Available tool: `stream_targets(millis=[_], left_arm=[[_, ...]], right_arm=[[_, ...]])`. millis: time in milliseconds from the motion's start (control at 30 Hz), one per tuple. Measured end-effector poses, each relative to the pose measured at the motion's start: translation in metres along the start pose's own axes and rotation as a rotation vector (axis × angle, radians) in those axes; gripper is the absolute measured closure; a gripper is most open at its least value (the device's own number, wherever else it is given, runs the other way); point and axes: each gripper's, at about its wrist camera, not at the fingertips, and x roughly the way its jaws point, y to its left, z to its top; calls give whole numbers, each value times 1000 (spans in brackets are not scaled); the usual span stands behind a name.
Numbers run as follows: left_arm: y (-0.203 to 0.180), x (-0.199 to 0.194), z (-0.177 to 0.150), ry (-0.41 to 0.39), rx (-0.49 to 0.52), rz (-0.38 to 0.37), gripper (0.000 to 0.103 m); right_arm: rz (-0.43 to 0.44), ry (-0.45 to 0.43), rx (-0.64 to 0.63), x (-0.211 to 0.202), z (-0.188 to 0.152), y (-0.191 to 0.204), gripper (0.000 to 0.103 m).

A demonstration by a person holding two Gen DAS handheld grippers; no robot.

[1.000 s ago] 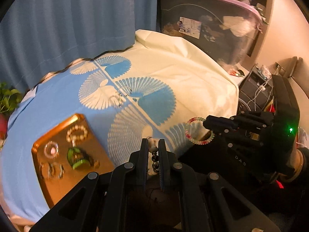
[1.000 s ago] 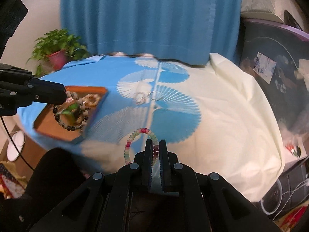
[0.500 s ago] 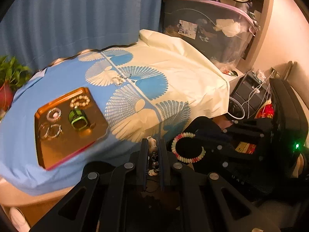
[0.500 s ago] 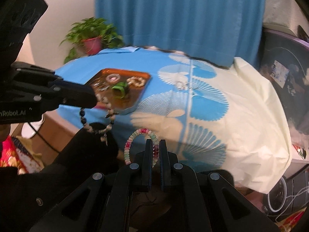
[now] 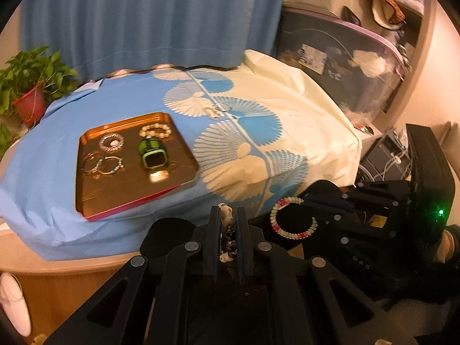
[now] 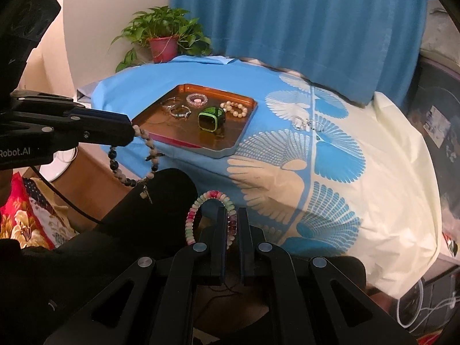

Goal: Organize jewelry
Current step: 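Carry the black bead and pink bead bracelets toward the copper tray, then lower both bracelets into the copper tray and open both tools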

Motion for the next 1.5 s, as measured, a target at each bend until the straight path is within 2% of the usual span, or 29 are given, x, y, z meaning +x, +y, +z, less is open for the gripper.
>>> stream_targets(millis=[300, 767, 1233, 1500], left_arm=[[38, 10, 11, -22, -55, 60, 96], [95, 35, 40, -36, -93, 80, 96], [159, 90, 78, -14, -133, 175, 96], [178, 125, 91, 10, -148, 206, 96]], right_arm=[[-8, 21, -33, 28, 31, 4, 97], [-5, 23, -61, 87, 97, 6, 96], [-21, 9, -17, 170, 159, -19, 97], [-29, 11, 4, 215, 178, -32, 97]])
